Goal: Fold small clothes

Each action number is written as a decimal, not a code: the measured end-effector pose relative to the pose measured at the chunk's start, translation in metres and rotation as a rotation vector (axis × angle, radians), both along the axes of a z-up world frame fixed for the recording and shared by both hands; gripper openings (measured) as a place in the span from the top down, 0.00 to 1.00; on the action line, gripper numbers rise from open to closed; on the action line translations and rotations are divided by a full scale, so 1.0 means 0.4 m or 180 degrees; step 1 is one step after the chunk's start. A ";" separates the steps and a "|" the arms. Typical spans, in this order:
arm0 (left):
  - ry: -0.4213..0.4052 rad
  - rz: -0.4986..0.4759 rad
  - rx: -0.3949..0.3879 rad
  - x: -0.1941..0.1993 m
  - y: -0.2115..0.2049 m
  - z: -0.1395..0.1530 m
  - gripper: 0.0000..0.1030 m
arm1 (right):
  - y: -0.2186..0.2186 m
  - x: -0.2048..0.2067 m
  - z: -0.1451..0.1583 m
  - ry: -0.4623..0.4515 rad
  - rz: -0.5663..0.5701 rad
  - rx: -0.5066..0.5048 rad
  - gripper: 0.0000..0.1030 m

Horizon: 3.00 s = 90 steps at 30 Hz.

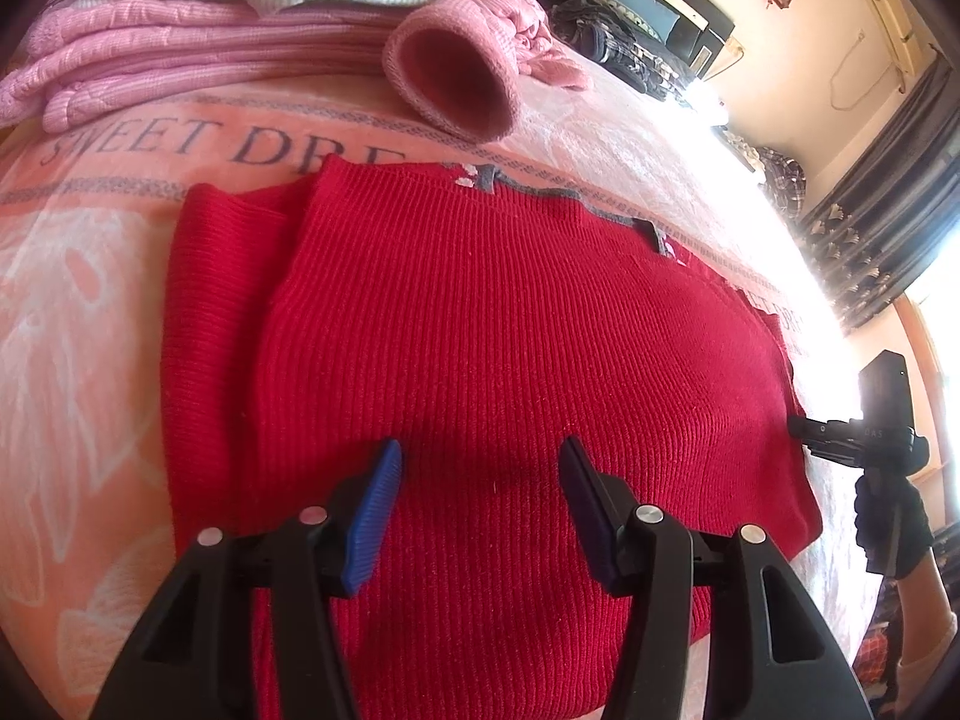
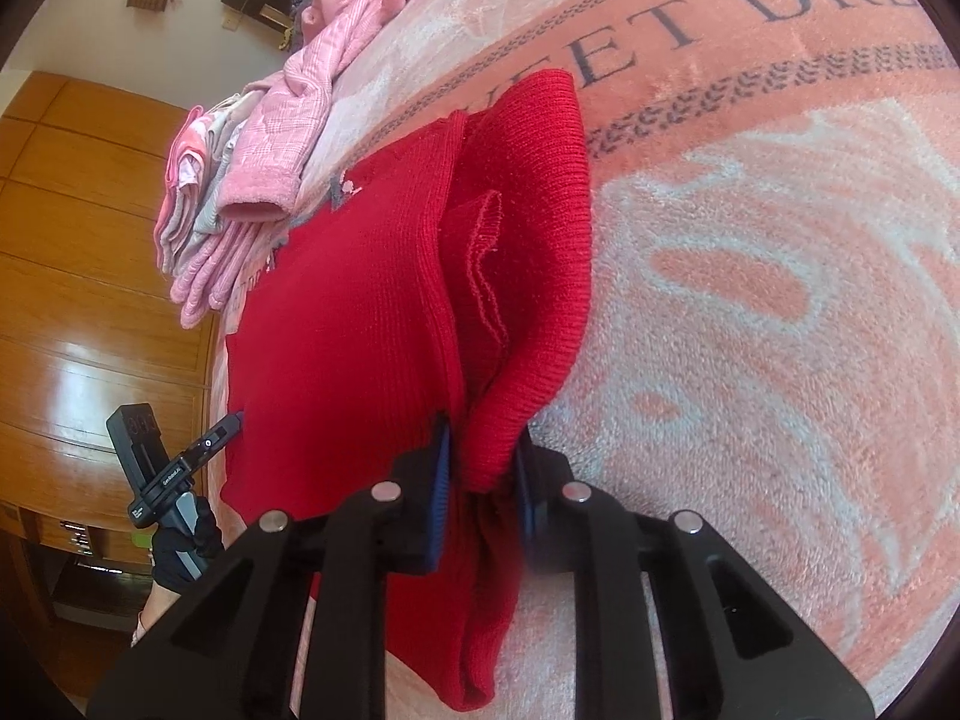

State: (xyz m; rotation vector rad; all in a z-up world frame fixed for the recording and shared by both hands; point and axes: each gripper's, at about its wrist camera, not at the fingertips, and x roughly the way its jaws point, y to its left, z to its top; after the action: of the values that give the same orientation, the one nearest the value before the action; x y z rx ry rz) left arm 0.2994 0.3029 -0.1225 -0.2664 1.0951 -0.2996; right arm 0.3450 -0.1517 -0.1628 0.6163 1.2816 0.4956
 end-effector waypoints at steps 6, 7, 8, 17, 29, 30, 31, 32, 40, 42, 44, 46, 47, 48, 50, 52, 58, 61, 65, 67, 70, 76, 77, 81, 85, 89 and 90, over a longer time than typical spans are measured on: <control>0.0021 0.0028 -0.0140 0.003 0.013 0.005 0.45 | 0.018 -0.009 0.059 -0.0035 -0.0090 -0.0154 0.85; 0.0031 0.0043 -0.0190 0.004 0.019 0.010 0.45 | 0.032 -0.011 0.091 -0.0115 -0.0060 -0.0201 0.86; 0.0023 0.0054 -0.0234 0.003 0.027 0.018 0.45 | 0.049 -0.011 0.124 -0.0181 -0.0020 -0.0264 0.86; -0.0072 0.0039 -0.0364 -0.010 0.064 0.047 0.45 | 0.383 0.011 0.273 -0.0501 0.0538 -0.1128 0.86; 0.0013 0.0145 -0.0467 -0.010 0.106 0.026 0.45 | 0.620 -0.014 0.213 -0.0495 0.1073 -0.0882 0.62; 0.0018 0.0152 -0.0474 -0.010 0.108 0.026 0.45 | 0.615 -0.024 0.234 -0.0548 0.1072 -0.0882 0.62; 0.0019 0.0156 -0.0480 -0.010 0.108 0.026 0.45 | 0.603 -0.033 0.254 -0.0598 0.1068 -0.0853 0.62; 0.0022 0.0163 -0.0482 -0.010 0.108 0.027 0.45 | 0.594 -0.044 0.273 -0.0637 0.1075 -0.0823 0.59; 0.0022 0.0148 -0.0591 -0.005 0.084 0.051 0.45 | 0.509 -0.209 0.286 -0.0830 0.1333 -0.1331 0.37; 0.0046 0.0142 -0.0634 0.004 0.071 0.054 0.45 | 0.513 -0.248 0.260 -0.0893 0.1444 -0.1522 0.37; 0.0068 0.0130 -0.0675 0.006 0.058 0.057 0.45 | 0.531 -0.272 0.243 -0.1042 0.1546 -0.1788 0.37; 0.0080 0.0101 -0.0713 0.006 0.043 0.060 0.45 | 0.546 -0.277 0.233 -0.1154 0.1587 -0.1909 0.37; 0.0095 0.0091 -0.0754 0.008 0.035 0.060 0.44 | 0.557 -0.275 0.226 -0.1180 0.1618 -0.1935 0.37; 0.0121 0.0089 -0.0811 0.009 0.028 0.060 0.44 | 0.566 -0.269 0.218 -0.1206 0.1648 -0.1973 0.37; 0.0195 0.0082 -0.0947 0.014 0.012 0.056 0.44 | 0.579 -0.258 0.209 -0.1244 0.1656 -0.2024 0.59; 0.0257 0.0062 -0.1052 0.020 -0.009 0.052 0.44 | 0.568 -0.241 0.202 -0.1139 0.1659 -0.1847 0.90; 0.0532 0.0036 -0.1622 0.070 -0.086 0.017 0.40 | 0.479 -0.221 0.256 -0.1059 0.1357 -0.1239 0.94; 0.0695 0.0152 -0.1990 0.104 -0.121 -0.022 0.40 | 0.444 -0.219 0.281 -0.1094 0.1270 -0.1105 0.94; 0.0763 0.0271 -0.2273 0.143 -0.156 -0.059 0.40 | 0.414 -0.221 0.288 -0.1112 0.1245 -0.0983 0.94; 0.0758 0.0250 -0.2323 0.162 -0.176 -0.066 0.40 | 0.405 -0.225 0.287 -0.1122 0.1257 -0.0927 0.94; 0.0831 0.0195 -0.2373 0.192 -0.213 -0.084 0.39 | 0.398 -0.226 0.293 -0.1129 0.1255 -0.0855 0.94; 0.0786 -0.0007 -0.2255 0.231 -0.255 -0.089 0.67 | 0.377 -0.236 0.301 -0.1151 0.1246 -0.0757 0.94; 0.0775 -0.0059 -0.2220 0.236 -0.258 -0.090 0.73 | 0.376 -0.237 0.299 -0.1140 0.1244 -0.0737 0.94; 0.0584 -0.0219 -0.2111 0.228 -0.257 -0.073 0.83 | 0.385 -0.246 0.289 -0.1095 0.1269 -0.0684 0.95; 0.0297 -0.0337 -0.2059 0.214 -0.231 -0.023 0.84 | 0.417 -0.252 0.290 -0.1064 0.1330 -0.0581 0.95; 0.0045 -0.0482 -0.1981 0.201 -0.190 0.036 0.84 | 0.473 -0.260 0.302 -0.1094 0.1434 -0.0515 0.95; 0.0002 -0.0502 -0.1977 0.199 -0.176 0.048 0.84 | 0.491 -0.261 0.306 -0.1101 0.1464 -0.0497 0.95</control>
State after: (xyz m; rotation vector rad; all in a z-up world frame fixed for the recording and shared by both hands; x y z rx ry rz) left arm 0.3791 0.2324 -0.1034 -0.7323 1.0028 -0.7817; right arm 0.2404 0.0448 -0.0404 0.0895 1.1130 0.8323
